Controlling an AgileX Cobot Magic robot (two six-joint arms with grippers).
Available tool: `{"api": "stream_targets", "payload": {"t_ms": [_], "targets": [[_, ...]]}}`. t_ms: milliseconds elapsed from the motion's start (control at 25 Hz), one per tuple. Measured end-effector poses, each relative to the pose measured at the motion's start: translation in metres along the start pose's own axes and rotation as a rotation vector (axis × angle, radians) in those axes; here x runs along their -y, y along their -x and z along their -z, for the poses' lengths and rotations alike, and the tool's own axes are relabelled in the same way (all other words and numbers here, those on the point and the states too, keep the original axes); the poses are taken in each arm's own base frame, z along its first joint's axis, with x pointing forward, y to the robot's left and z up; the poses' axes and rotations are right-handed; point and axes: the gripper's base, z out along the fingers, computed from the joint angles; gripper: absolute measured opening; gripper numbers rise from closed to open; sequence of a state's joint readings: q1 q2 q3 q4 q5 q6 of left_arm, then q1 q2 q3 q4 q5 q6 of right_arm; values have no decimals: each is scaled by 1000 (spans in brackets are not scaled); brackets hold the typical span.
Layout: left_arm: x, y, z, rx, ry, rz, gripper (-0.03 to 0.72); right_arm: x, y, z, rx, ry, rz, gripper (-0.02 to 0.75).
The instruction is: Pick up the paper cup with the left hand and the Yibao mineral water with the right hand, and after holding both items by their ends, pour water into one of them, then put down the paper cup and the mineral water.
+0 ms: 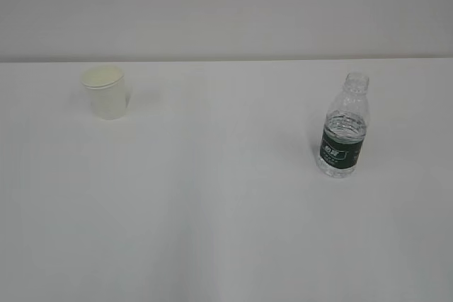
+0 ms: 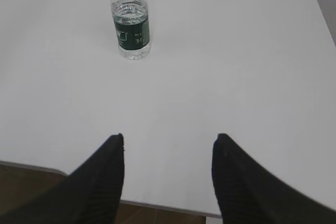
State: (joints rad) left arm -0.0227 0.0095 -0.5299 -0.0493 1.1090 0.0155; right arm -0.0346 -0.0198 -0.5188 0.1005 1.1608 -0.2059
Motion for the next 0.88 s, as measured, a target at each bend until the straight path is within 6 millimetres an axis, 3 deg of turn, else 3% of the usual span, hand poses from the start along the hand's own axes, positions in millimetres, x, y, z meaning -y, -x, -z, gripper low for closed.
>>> {"api": "stream_targets", "payload": {"t_ms": [880], "targets": [[0,0,0,0,-2,1,239,0,0,0,0,0,0,414]]}}
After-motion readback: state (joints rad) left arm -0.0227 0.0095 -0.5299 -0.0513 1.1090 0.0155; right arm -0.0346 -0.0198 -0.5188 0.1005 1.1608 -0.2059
